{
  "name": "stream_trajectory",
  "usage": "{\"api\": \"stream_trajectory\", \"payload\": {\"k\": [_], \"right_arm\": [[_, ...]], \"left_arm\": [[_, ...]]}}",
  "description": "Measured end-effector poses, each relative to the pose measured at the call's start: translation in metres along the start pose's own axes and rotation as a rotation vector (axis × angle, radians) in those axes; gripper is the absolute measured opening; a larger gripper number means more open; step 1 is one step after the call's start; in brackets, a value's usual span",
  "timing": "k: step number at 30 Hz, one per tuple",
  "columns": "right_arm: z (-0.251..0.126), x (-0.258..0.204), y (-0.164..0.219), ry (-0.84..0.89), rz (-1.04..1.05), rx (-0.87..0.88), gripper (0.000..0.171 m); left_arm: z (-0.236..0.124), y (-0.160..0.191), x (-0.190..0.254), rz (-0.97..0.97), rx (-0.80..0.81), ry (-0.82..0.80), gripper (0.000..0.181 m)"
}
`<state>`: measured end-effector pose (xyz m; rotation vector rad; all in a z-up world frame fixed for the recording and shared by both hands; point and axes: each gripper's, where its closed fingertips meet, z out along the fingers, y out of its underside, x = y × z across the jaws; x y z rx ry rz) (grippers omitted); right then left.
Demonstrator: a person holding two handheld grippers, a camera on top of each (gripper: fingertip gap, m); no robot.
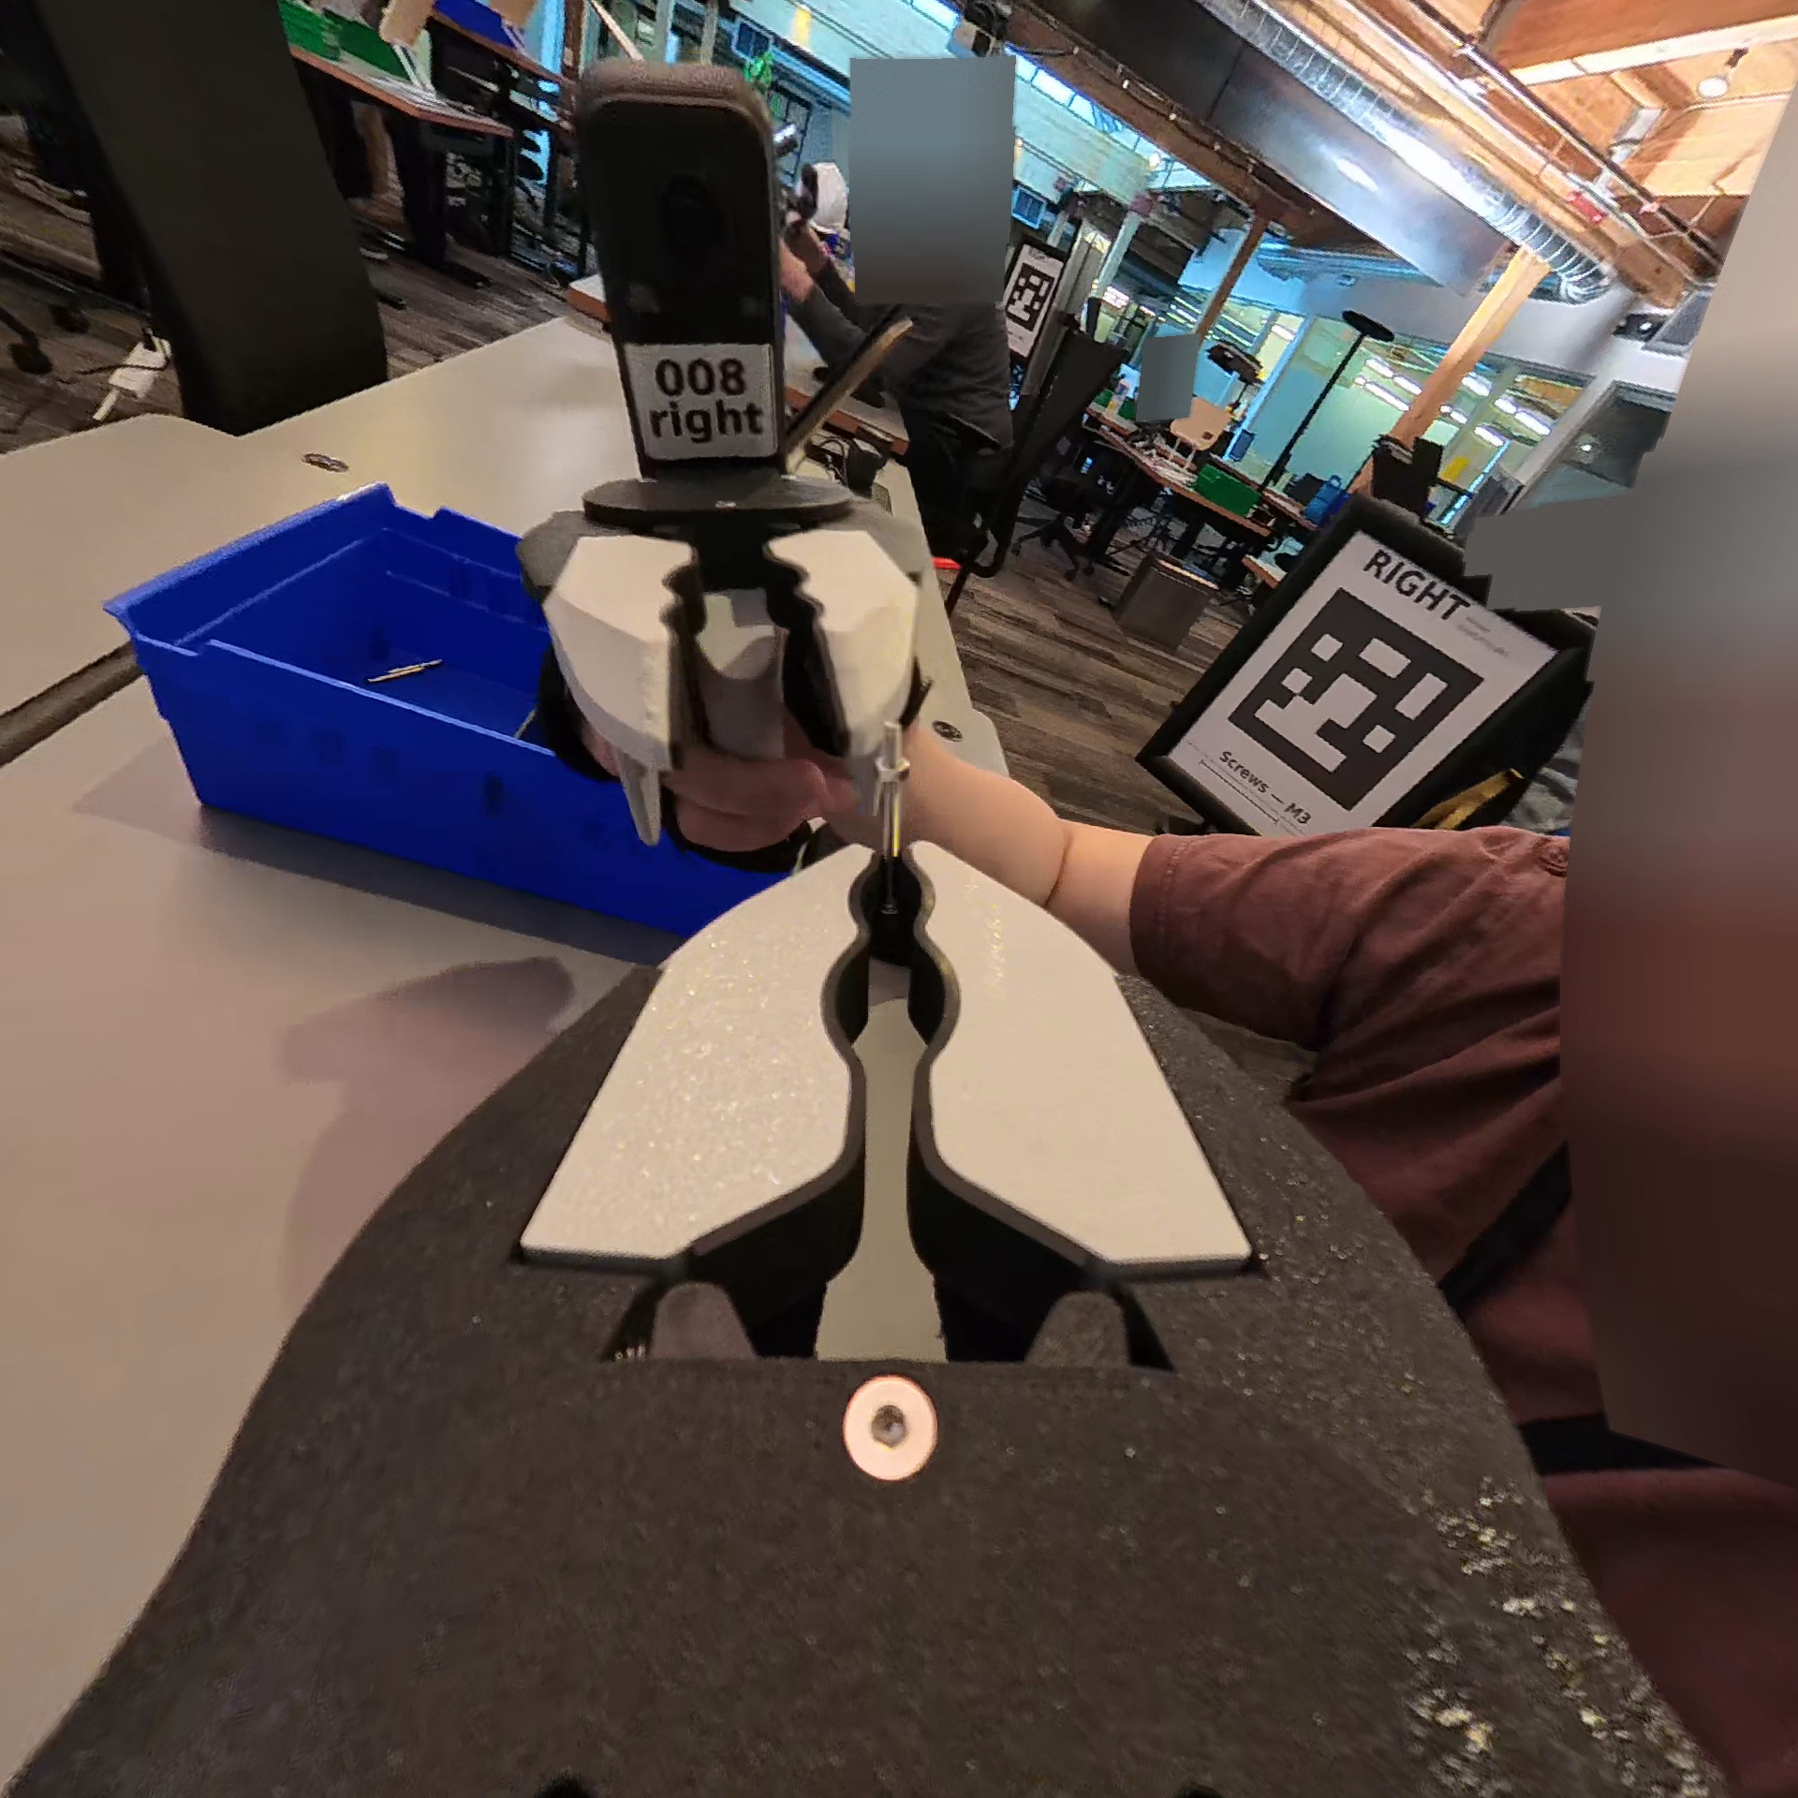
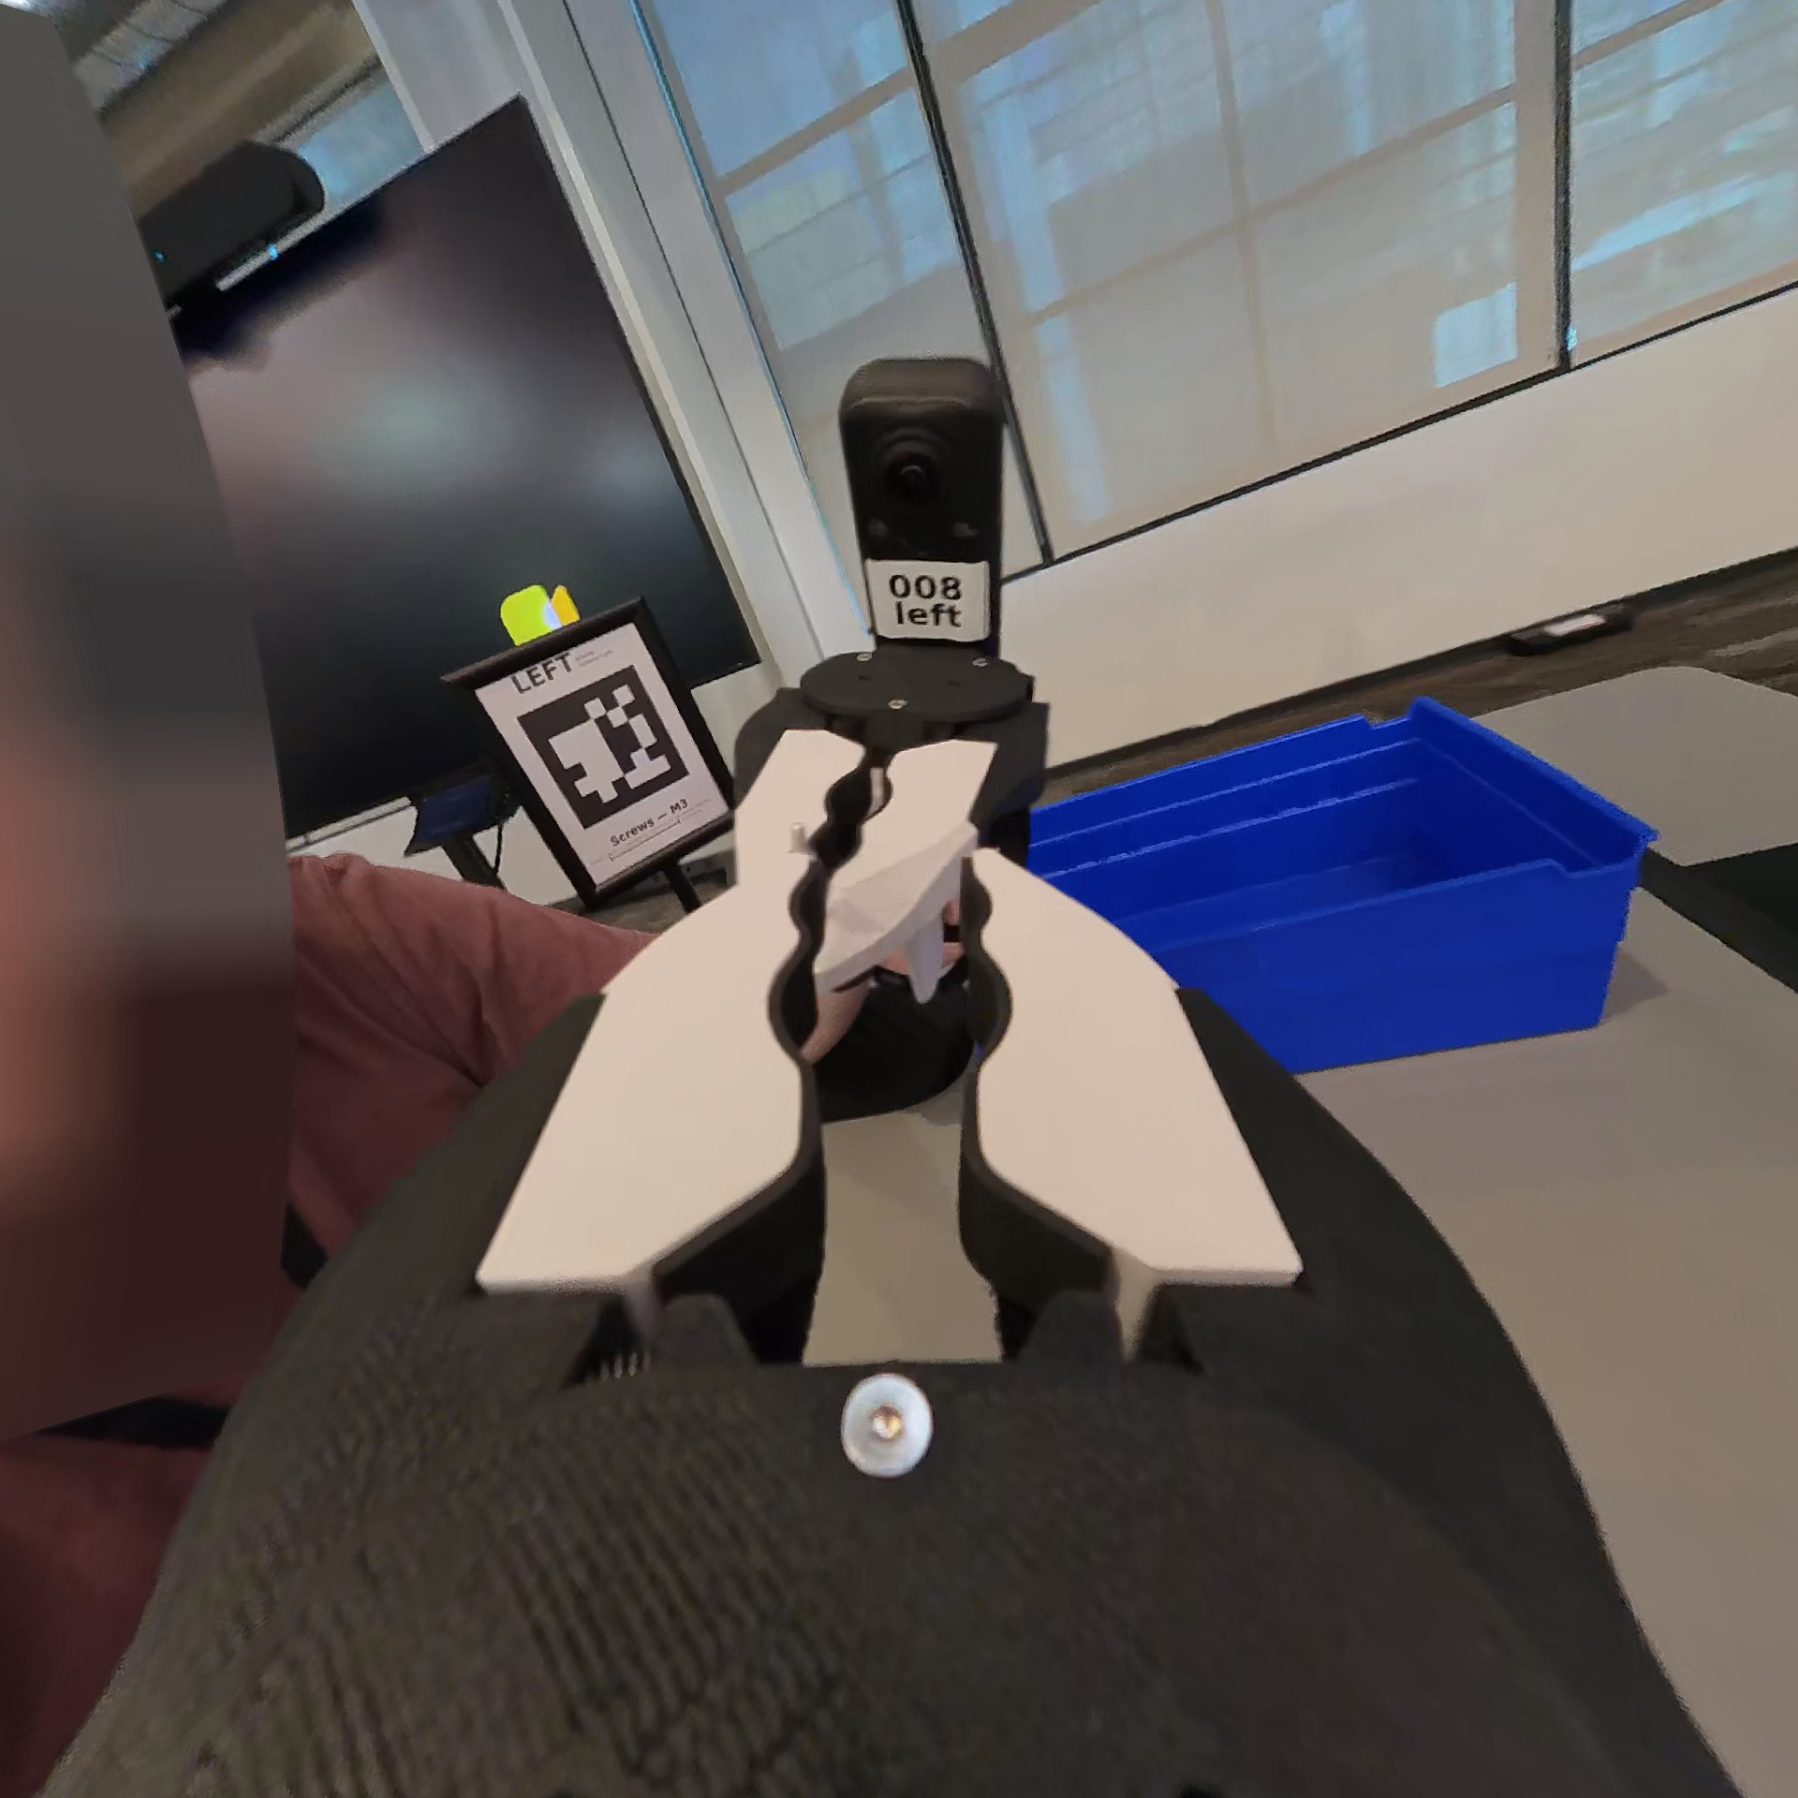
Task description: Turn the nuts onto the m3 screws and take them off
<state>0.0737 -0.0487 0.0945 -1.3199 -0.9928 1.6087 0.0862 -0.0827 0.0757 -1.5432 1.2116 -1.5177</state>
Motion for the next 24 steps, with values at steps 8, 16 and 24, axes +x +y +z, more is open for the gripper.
{"api": "stream_trajectory", "payload": {"k": [8, 16, 24], "right_arm": [[0.016, -0.01, 0.006, 0.001, -0.032, -0.014, 0.031], [0.005, -0.01, -0.001, -0.036, -0.007, 0.005, 0.029], [0.005, -0.005, 0.002, -0.042, 0.025, 0.011, 0.034]], "left_arm": [[0.004, 0.003, 0.0, -0.005, -0.008, 0.001, 0.002], [-0.003, -0.004, -0.002, 0.013, 0.02, -0.029, 0.002], [-0.001, -0.004, 0.002, 0.013, 0.022, -0.009, 0.002]]}}
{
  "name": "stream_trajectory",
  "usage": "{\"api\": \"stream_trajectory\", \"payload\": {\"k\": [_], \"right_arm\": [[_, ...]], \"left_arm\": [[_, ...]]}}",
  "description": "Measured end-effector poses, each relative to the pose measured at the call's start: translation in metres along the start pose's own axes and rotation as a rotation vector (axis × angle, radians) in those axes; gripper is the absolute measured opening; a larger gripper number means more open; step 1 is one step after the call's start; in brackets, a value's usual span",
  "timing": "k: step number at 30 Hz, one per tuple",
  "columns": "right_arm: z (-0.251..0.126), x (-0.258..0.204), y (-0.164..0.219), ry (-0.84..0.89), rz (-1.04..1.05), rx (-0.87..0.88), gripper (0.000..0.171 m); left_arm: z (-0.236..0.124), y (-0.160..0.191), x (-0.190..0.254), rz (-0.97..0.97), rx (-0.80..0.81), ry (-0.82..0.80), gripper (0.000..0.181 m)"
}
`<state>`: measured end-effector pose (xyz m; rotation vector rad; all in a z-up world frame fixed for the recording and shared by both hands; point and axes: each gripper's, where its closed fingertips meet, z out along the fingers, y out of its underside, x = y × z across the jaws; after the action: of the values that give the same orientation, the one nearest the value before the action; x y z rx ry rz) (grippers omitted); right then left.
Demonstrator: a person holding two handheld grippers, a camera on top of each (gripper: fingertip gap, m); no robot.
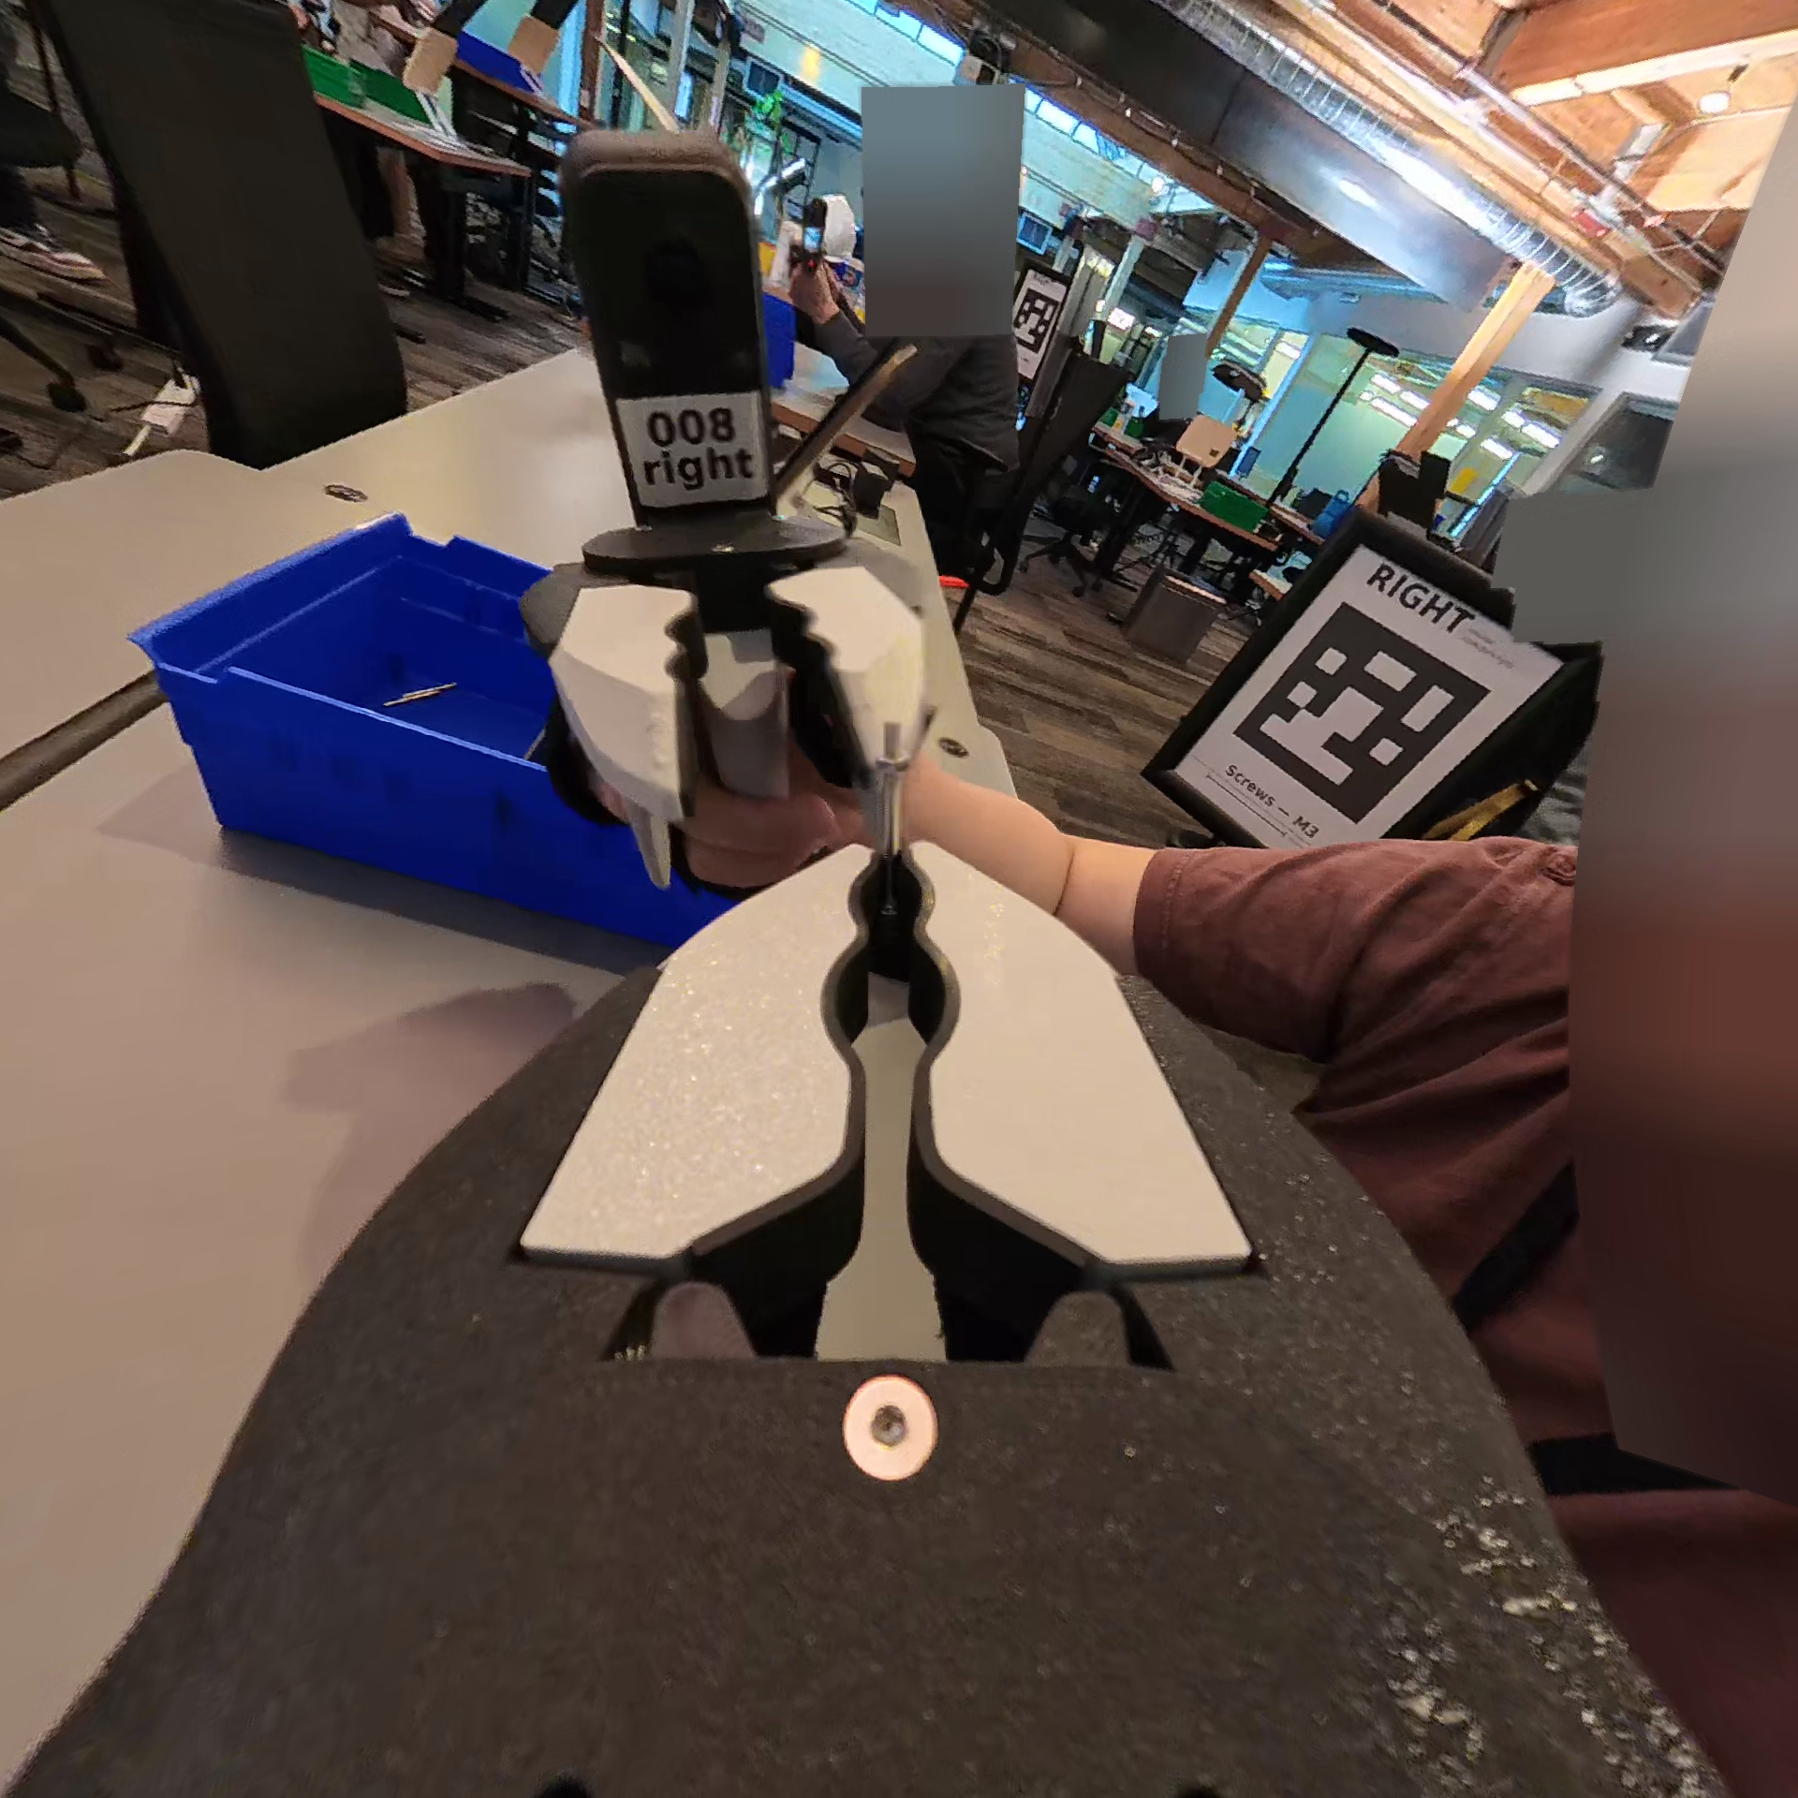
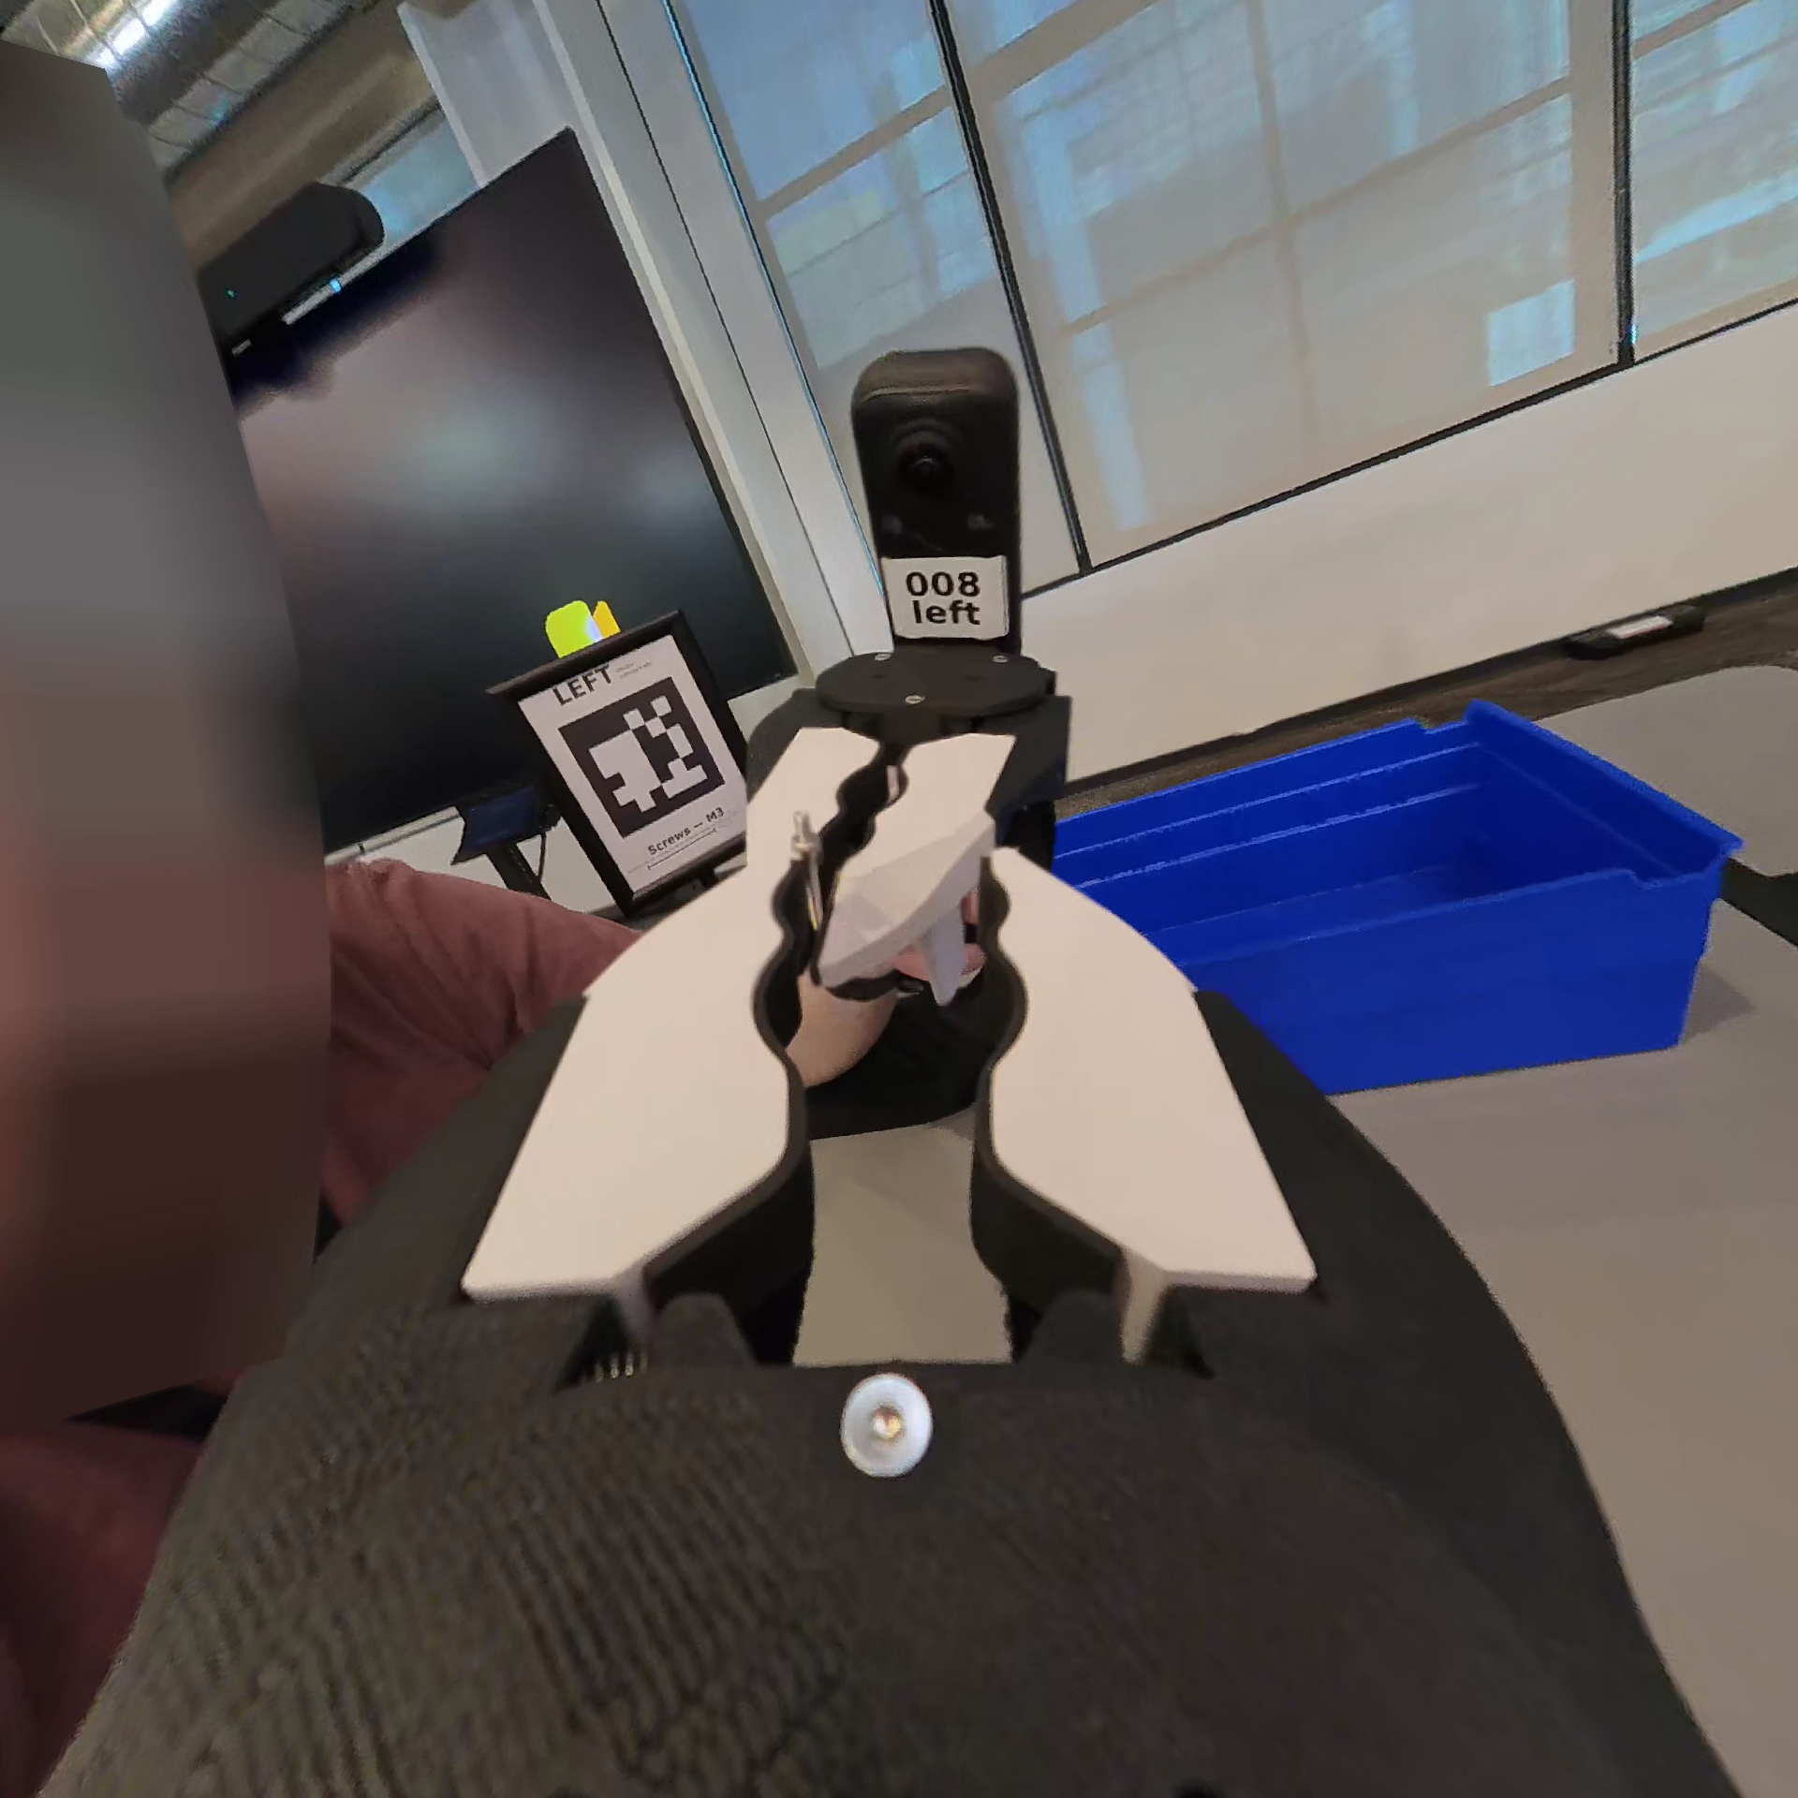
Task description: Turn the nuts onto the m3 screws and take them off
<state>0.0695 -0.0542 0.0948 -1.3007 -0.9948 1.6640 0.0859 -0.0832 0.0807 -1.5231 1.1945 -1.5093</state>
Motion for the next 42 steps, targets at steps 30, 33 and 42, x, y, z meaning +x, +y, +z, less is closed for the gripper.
{"api": "stream_trajectory", "payload": {"k": [30, 33, 42], "right_arm": [[0.0, -0.02, -0.008, -0.12, 0.025, 0.043, 0.029], [0.011, -0.021, -0.001, -0.074, -0.012, 0.013, 0.033], [0.003, -0.015, -0.005, -0.075, 0.018, 0.029, 0.03]], "left_arm": [[0.003, 0.001, 0.002, 0.01, -0.002, 0.007, 0.002], [0.006, 0.001, 0.006, 0.01, 0.004, 0.031, 0.002], [0.002, -0.001, 0.001, 0.031, 0.009, -0.012, 0.002]]}}
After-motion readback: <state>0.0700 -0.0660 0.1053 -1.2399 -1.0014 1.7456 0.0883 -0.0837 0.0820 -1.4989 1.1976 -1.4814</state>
